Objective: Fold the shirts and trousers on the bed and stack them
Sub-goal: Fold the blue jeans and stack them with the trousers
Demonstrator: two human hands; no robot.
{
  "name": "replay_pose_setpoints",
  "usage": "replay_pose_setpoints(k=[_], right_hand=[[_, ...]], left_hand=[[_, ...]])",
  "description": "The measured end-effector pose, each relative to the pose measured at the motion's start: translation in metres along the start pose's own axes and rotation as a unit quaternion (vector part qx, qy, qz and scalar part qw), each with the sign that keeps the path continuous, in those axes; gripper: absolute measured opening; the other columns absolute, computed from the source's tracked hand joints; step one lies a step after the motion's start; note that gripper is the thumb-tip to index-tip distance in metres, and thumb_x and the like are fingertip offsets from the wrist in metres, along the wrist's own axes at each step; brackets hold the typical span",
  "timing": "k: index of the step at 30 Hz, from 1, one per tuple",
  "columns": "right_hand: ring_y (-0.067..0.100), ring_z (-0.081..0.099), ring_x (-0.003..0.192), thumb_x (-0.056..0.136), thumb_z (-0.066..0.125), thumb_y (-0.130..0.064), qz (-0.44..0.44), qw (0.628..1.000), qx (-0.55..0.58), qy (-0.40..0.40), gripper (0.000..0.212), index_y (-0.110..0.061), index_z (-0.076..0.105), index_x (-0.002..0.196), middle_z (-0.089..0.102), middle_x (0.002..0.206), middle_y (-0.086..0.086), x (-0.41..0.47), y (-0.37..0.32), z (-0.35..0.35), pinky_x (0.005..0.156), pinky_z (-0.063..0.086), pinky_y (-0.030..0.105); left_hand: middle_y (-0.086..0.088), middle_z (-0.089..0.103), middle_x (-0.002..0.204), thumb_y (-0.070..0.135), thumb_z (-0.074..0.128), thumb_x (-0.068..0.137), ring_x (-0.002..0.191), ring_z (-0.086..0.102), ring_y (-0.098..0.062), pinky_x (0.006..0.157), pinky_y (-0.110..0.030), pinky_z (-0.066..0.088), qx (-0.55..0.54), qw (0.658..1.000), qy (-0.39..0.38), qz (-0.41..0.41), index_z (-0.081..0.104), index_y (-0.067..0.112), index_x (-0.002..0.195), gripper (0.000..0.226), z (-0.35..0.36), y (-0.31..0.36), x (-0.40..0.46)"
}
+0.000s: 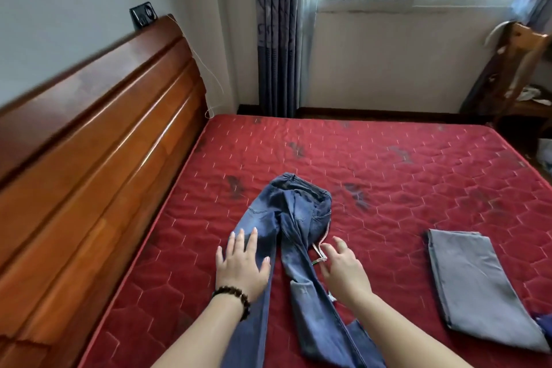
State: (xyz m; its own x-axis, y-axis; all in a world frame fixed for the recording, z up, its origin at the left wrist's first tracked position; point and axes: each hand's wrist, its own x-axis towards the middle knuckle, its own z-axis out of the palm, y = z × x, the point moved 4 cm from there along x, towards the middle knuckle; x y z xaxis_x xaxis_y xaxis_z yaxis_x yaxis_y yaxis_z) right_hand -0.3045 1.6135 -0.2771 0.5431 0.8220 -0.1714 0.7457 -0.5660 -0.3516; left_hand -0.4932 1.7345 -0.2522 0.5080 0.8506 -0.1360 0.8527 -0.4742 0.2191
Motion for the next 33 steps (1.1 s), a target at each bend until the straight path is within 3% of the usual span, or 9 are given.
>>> replay_pose_setpoints(k=[10, 18, 21, 26, 29, 31, 33], right_hand=[[0.031, 0.039, 0.131, 0.094, 0.049, -0.026, 0.037, 0.999, 0.0, 0.0, 0.044, -0.02, 0.045, 0.138, 0.03, 0.152, 0.011, 0.124, -0.008, 0.042, 0.103, 0.039, 0.038], [0.026, 0.025, 0.14, 0.093, 0.047, -0.025, 0.025, 0.998, -0.047, 0.017, 0.045, -0.021, 0.046, 0.138, 0.033, 0.15, 0.01, 0.244, 0.06, 0.124, 0.111, 0.026, 0.034], [0.026, 0.015, 0.145, 0.094, 0.048, -0.032, 0.03, 0.997, -0.065, 0.026, 0.047, -0.023, 0.044, 0.139, 0.024, 0.155, 0.012, 0.284, 0.089, 0.163, 0.117, 0.018, 0.039], [0.027, -0.005, 0.148, 0.09, 0.047, -0.057, 0.061, 0.995, -0.072, 0.015, 0.066, -0.034, 0.024, 0.148, -0.005, 0.161, 0.007, 0.349, 0.135, 0.21, 0.118, 0.009, 0.047], [0.029, -0.012, 0.147, 0.084, 0.048, -0.068, 0.098, 0.993, -0.068, 0.012, 0.089, -0.037, -0.001, 0.151, -0.021, 0.158, 0.009, 0.383, 0.155, 0.23, 0.118, 0.007, 0.05], [0.03, -0.014, 0.146, 0.081, 0.049, -0.071, 0.116, 0.991, -0.057, -0.031, 0.097, -0.036, -0.009, 0.151, -0.024, 0.157, 0.011, 0.39, 0.163, 0.251, 0.118, 0.005, 0.047], [0.031, -0.012, 0.147, 0.083, 0.05, -0.069, 0.127, 0.989, -0.038, -0.069, 0.096, -0.032, -0.004, 0.153, -0.018, 0.159, 0.011, 0.388, 0.165, 0.276, 0.12, 0.004, 0.042]], left_hand=[[-0.004, 0.007, 0.162, 0.053, 0.033, 0.094, 0.149, -0.001, -0.021, 0.119, -0.047, 0.003, 0.024, 0.998, -0.041, 0.05, 0.004, 0.029, 0.153, 0.07, 0.05, -0.022, 0.147], [-0.006, 0.008, 0.161, 0.054, 0.035, 0.093, 0.149, 0.0, -0.023, 0.119, -0.049, 0.005, 0.053, 0.995, -0.058, 0.061, 0.005, 0.029, 0.153, 0.072, 0.172, -0.017, 0.269], [-0.006, 0.006, 0.162, 0.057, 0.034, 0.092, 0.148, -0.002, -0.025, 0.118, -0.049, 0.004, 0.059, 0.995, -0.05, 0.068, 0.003, 0.031, 0.153, 0.073, 0.222, -0.016, 0.314], [-0.005, -0.005, 0.162, 0.073, 0.03, 0.085, 0.148, -0.01, -0.025, 0.117, -0.051, 0.002, 0.048, 0.996, -0.039, 0.057, -0.002, 0.03, 0.153, 0.087, 0.288, -0.018, 0.381], [-0.002, -0.013, 0.161, 0.086, 0.027, 0.075, 0.148, -0.013, -0.023, 0.117, -0.052, 0.001, 0.031, 0.995, -0.09, 0.036, -0.01, 0.029, 0.152, 0.103, 0.331, -0.022, 0.402], [-0.002, -0.013, 0.161, 0.087, 0.03, 0.074, 0.148, -0.011, -0.02, 0.118, -0.051, 0.001, 0.025, 0.989, -0.14, 0.029, -0.009, 0.027, 0.152, 0.106, 0.365, -0.025, 0.395], [-0.003, -0.009, 0.162, 0.079, 0.035, 0.08, 0.148, -0.008, -0.018, 0.119, -0.047, 0.001, 0.05, 0.992, -0.112, 0.04, -0.001, 0.023, 0.154, 0.099, 0.386, -0.029, 0.383]])
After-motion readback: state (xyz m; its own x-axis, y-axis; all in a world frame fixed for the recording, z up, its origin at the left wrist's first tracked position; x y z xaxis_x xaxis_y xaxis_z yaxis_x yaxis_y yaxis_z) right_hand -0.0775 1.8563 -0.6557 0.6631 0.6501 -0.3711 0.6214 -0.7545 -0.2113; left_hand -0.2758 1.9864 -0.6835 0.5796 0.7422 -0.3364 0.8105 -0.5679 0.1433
